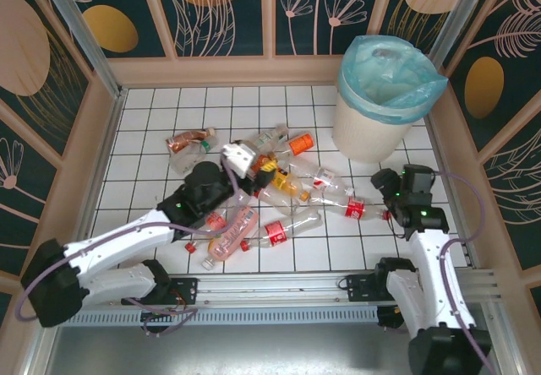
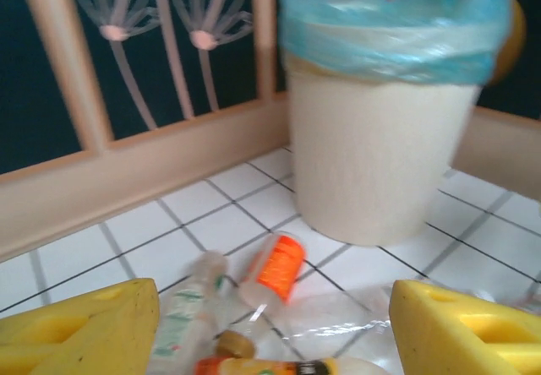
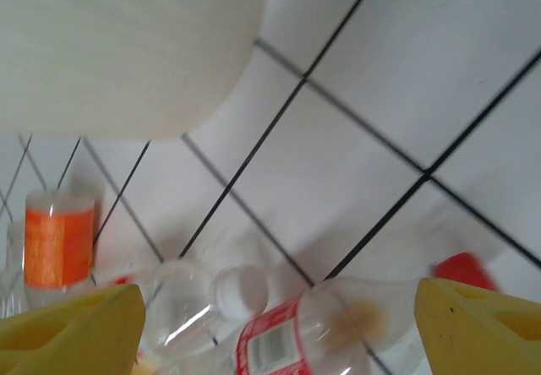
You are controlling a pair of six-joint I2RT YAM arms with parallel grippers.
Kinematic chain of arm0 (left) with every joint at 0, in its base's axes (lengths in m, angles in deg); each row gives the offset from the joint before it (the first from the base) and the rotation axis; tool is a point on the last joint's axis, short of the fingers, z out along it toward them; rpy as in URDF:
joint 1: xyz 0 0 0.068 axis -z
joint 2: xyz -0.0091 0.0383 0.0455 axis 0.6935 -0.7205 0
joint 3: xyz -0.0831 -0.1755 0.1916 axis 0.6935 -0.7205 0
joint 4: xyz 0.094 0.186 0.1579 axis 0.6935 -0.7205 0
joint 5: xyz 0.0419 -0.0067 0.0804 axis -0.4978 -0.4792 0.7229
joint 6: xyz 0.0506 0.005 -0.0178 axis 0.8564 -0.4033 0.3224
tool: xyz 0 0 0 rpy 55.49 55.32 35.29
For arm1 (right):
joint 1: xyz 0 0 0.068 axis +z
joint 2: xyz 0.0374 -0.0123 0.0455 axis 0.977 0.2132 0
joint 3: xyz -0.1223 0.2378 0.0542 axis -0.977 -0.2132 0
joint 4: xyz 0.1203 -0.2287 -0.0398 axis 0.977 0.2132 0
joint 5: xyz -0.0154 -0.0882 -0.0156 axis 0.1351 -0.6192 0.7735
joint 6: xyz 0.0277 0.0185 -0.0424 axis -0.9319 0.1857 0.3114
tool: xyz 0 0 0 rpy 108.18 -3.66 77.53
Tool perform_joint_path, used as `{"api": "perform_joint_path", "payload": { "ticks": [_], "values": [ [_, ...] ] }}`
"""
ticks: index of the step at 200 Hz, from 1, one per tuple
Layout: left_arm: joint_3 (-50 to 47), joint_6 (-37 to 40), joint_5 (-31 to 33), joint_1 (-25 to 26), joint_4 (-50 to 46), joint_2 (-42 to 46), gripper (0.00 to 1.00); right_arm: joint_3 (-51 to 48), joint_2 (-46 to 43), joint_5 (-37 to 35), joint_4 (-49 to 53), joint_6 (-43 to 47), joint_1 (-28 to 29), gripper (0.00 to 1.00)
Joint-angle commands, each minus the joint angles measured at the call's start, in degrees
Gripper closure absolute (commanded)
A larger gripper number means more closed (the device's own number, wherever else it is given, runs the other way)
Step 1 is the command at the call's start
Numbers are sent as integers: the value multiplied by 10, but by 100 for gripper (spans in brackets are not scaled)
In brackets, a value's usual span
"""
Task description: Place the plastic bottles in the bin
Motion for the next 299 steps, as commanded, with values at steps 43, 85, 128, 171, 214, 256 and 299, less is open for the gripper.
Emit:
{"api": "perform_joint_path", "payload": {
  "ticks": [43, 85, 128, 171, 214, 256, 299],
  "values": [
    [89, 74, -102, 76, 22, -122, 25, -37, 6, 144, 10, 25, -164, 16],
    [139, 83, -114, 90, -5, -168, 25, -102, -3, 190, -25, -14, -180, 19],
    [152, 84, -114, 90, -10, -182, 25, -141, -10, 191, -38, -25, -181, 19],
    [151, 85, -112, 91, -13, -188, 24, -164, -9, 196, -59, -30, -182, 20],
    [150, 87, -108, 90, -14, -191, 24, -191, -13, 215, -108, -51, -189, 24],
    [147, 85, -106, 90, -15, -192, 24, -221, -20, 254, -159, -78, -202, 33],
    [147, 79, -106, 90, -14, -197, 24, -225, -26, 258, -163, -72, -217, 37]
  ]
}}
